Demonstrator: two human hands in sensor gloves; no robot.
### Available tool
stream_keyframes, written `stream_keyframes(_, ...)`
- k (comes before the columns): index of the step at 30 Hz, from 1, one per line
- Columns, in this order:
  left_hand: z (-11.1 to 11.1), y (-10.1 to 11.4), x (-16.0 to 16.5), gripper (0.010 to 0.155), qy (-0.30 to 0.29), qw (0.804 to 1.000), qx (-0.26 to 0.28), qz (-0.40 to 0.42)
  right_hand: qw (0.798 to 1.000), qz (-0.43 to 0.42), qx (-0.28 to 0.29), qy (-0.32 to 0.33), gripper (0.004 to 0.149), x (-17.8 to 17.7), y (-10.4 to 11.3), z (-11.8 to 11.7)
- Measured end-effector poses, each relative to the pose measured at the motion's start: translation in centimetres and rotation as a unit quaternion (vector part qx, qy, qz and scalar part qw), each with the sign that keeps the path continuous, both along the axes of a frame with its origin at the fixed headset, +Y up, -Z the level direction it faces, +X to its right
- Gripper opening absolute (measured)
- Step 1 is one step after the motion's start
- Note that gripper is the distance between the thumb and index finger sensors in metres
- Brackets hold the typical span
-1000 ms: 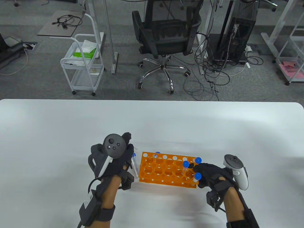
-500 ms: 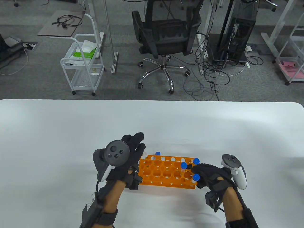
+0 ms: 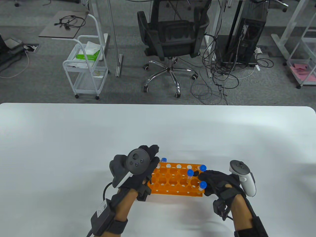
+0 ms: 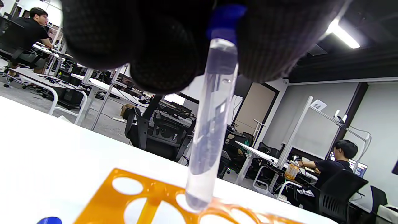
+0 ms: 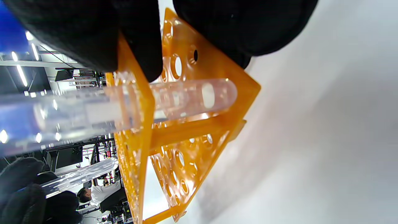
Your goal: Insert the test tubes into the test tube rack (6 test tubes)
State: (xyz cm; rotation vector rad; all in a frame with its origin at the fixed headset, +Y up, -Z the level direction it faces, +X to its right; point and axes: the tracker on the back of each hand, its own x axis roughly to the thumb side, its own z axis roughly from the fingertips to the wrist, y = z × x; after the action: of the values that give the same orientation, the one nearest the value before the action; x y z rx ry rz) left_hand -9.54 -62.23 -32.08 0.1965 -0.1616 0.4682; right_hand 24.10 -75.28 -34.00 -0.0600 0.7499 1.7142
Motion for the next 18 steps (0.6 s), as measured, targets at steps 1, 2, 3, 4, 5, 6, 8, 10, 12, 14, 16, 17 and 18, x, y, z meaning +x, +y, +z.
stream_keyframes(1, 0.0, 0.0, 0.1, 0.048, 0.001, 1.0, -0.002, -0.004, 1.0, 0.0, 0.0, 0.0, 0.046, 0.0, 0.0, 0.0)
stream_keyframes(2, 0.0, -0.1, 0.2, 0.049, 0.0, 1.0, -0.003, -0.005, 1.0, 0.001, 0.0, 0.0, 0.047, 0.0, 0.0, 0.0)
stream_keyframes(3, 0.0, -0.1, 0.3, 0.049, -0.002, 1.0, -0.004, -0.004, 1.0, 0.002, 0.001, 0.0, 0.046, 0.0, 0.0, 0.0)
stream_keyframes(4, 0.0, -0.2, 0.4, 0.049, -0.002, 1.0, -0.004, -0.006, 1.0, 0.002, 0.002, 0.001, 0.046, 0.0, 0.1, 0.0)
stream_keyframes(5, 0.0, -0.2, 0.5, 0.049, -0.002, 1.0, -0.004, -0.011, 1.0, 0.003, 0.002, 0.002, 0.046, 0.0, 0.1, 0.0)
stream_keyframes(6, 0.0, -0.3, 0.6, 0.049, -0.002, 1.0, -0.005, -0.013, 1.0, 0.002, 0.002, 0.002, 0.046, -0.1, 0.1, 0.0)
stream_keyframes(8, -0.1, -0.5, 0.7, 0.05, -0.007, 1.0, -0.011, -0.013, 1.0, -0.001, 0.002, 0.003, 0.046, -0.1, 0.1, 0.0)
stream_keyframes(10, -0.2, -0.7, 0.8, 0.051, -0.011, 1.0, -0.018, -0.011, 1.0, -0.002, 0.001, 0.003, 0.046, -0.1, 0.1, 0.0)
stream_keyframes(12, -0.3, -1.0, 0.9, 0.051, -0.014, 0.999, -0.029, -0.018, 1.0, -0.002, 0.002, 0.002, 0.046, -0.1, 0.1, 0.0)
stream_keyframes(14, -0.3, -1.2, 1.0, 0.051, -0.007, 0.999, -0.032, -0.028, 1.0, -0.003, 0.001, 0.002, 0.046, -0.1, 0.1, 0.0)
stream_keyframes(16, -0.4, -1.4, 1.3, 0.052, -0.008, 0.999, -0.034, -0.034, 1.0, -0.002, 0.001, 0.002, 0.046, -0.1, 0.2, 0.0)
stream_keyframes(17, -0.4, -1.5, 1.4, 0.055, -0.008, 0.999, -0.034, -0.034, 1.0, -0.002, 0.001, 0.002, 0.046, -0.1, 0.2, 0.0)
stream_keyframes(18, -0.4, -1.7, 1.5, 0.056, -0.009, 0.999, -0.035, -0.034, 1.0, -0.001, 0.001, 0.002, 0.046, 0.0, 0.2, 0.0)
